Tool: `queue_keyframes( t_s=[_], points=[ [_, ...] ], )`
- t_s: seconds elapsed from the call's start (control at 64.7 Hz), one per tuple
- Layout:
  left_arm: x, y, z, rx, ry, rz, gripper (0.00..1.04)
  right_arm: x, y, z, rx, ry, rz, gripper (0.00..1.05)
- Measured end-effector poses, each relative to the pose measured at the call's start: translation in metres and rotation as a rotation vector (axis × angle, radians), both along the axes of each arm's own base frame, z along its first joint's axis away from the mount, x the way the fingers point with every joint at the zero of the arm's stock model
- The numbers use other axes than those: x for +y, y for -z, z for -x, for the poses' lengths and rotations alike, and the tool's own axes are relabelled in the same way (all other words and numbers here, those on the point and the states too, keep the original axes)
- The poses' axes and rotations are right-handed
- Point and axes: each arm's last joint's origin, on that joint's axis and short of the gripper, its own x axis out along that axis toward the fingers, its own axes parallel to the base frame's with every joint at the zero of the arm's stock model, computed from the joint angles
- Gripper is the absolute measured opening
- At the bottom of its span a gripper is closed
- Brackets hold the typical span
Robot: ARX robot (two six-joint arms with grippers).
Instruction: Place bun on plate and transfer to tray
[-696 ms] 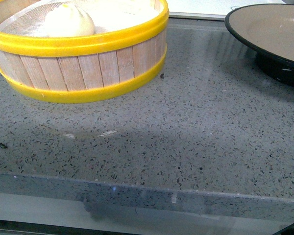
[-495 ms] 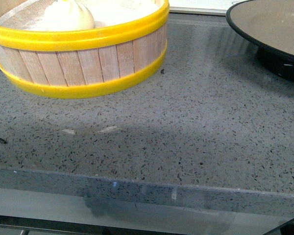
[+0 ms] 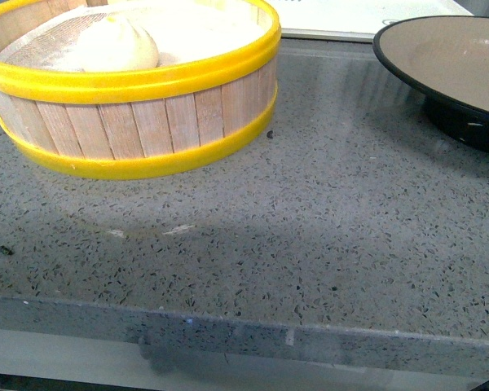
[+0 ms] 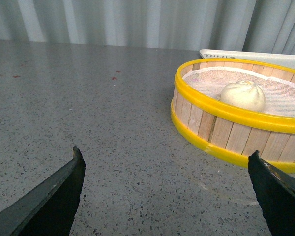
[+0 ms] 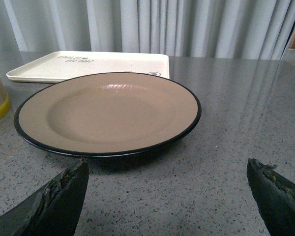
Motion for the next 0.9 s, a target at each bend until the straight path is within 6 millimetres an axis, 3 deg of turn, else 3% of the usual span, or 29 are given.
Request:
queue_keyframes(
  t_s=[0.247, 0.402, 0.479, 0.711, 0.789, 0.897],
  points=[
    [0.0, 0.0, 0.0, 0.0, 0.0, 0.0, 0.98, 0.0, 0.0, 0.0, 0.0, 0.0, 0.0, 0.96],
    [0.002, 0.005, -0.003, 0.364, -0.009, 0.06, 0.98, 0.0, 0.0, 0.0, 0.0, 0.0, 0.0, 0.96],
    [0.006, 0.005, -0.004, 0.377, -0.017, 0.082, 0.98, 0.0, 0.0, 0.0, 0.0, 0.001, 0.0, 0.96],
    [0.011, -0.023, -0.013, 0.285, -0.042, 0.097, 0.98, 0.0, 0.0, 0.0, 0.0, 0.0, 0.0, 0.96],
    [0.006, -0.036, -0.025, 0.256, -0.025, 0.081, 0.98, 0.0, 0.0, 0.0, 0.0, 0.0, 0.0, 0.96],
    [-0.016, -0.076, -0.06, 0.182, 0.067, 0.038, 0.98, 0.0, 0.0, 0.0, 0.0, 0.0, 0.0, 0.96]
  ],
)
